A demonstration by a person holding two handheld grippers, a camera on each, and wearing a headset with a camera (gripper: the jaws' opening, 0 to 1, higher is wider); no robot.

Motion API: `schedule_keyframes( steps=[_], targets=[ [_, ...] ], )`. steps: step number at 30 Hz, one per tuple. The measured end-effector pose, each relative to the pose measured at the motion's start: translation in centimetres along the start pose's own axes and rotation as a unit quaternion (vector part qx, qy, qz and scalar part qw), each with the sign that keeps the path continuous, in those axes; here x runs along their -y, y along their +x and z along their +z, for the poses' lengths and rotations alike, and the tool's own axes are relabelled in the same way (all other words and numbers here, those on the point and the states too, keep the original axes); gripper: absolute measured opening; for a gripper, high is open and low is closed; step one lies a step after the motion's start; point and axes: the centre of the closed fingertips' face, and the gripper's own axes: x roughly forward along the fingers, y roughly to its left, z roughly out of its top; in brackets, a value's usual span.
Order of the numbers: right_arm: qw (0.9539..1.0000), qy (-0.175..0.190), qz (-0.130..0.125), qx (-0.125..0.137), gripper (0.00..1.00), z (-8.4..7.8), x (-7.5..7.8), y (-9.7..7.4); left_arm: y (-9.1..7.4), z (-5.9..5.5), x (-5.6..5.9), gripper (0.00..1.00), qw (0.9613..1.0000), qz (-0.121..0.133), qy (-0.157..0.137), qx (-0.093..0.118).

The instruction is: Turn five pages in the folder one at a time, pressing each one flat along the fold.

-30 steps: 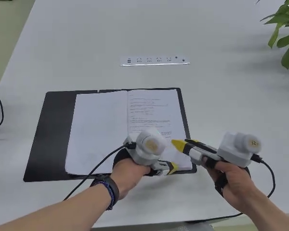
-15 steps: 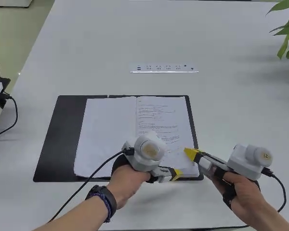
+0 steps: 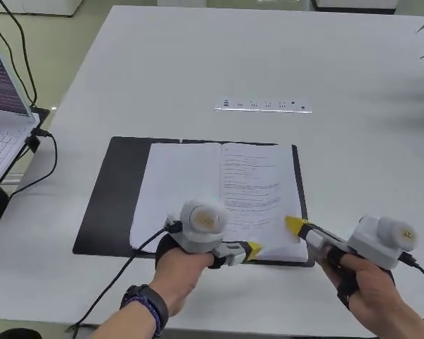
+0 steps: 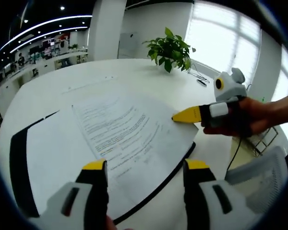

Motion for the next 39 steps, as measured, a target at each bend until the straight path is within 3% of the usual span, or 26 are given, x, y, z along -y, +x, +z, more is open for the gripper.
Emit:
schedule_keyframes(
  steps=[2, 4, 9, 26, 39],
  targets=[
    [1.0000, 0.002, 0.002, 0.003, 0.00, 0.1, -0.3, 0.2, -0.5, -0.5, -0.5, 0.63, 0.9999, 0.007, 0.004, -0.006],
    [1.0000, 0.000, 0.004, 0.005, 0.00, 0.2, -0.8, 0.4, -1.5, -0.5, -1.0, 0.64, 0.9998, 0.015, -0.014, 0.005],
    [0.9999, -0.005, 0.010, 0.005, 0.00, 0.3, -1.8, 1.0, -3.3, -0.8, -2.7, 0.63, 0.9991, 0.036, -0.021, 0.012],
    [0.9990, -0.022, 0.036, -0.011, 0.00, 0.1, -5.0, 3.8, -7.1, -1.3, -5.6, 0.64, 0.9971, 0.068, -0.020, 0.028],
    [0.9980, -0.018, 0.056, -0.022, 0.00, -0.4, -7.6, 6.6, -10.4, -1.8, -8.8, 0.64, 0.9934, 0.102, -0.023, 0.045]
  ],
)
